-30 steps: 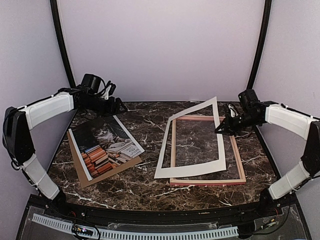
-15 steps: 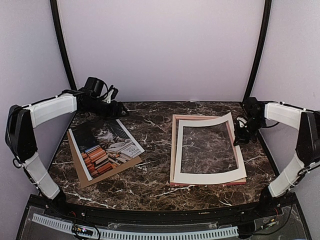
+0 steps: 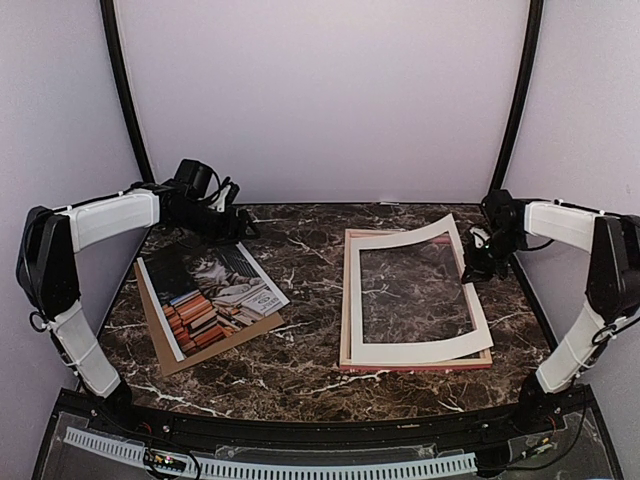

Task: Put the photo into the frame
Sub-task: Place the mat board on the glass panel.

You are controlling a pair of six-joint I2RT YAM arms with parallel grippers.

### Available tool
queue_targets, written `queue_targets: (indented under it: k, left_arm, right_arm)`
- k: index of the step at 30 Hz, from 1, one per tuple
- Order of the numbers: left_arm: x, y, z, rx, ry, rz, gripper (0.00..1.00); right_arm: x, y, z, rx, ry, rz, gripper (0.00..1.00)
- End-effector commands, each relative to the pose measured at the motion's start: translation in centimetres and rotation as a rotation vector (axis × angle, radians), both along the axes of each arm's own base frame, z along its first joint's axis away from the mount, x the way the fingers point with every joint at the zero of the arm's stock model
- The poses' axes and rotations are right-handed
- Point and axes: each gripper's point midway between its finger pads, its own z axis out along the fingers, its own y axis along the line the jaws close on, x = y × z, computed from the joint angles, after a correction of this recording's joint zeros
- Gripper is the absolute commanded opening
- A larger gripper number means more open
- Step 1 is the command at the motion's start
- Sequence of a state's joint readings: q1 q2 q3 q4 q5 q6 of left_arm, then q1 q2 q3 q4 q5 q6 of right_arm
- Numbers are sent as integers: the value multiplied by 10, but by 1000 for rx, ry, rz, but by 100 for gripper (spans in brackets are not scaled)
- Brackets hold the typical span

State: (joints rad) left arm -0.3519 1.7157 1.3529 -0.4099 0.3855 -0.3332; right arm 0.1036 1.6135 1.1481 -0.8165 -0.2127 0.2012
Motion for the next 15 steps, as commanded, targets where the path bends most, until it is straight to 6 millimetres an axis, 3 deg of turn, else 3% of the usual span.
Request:
queue_targets:
  k: [1, 13, 15]
  left_arm:
    - [-3, -1, 8, 8, -11, -7, 73]
    - [-3, 14, 18, 61, -49, 48, 77]
    - [-3, 18, 22, 74, -72, 60, 78]
  right_arm:
    - [20, 5, -1, 41, -51, -35, 0]
    - [22, 9, -12, 65, -49, -45, 0]
    - [21, 9, -13, 65, -51, -46, 4]
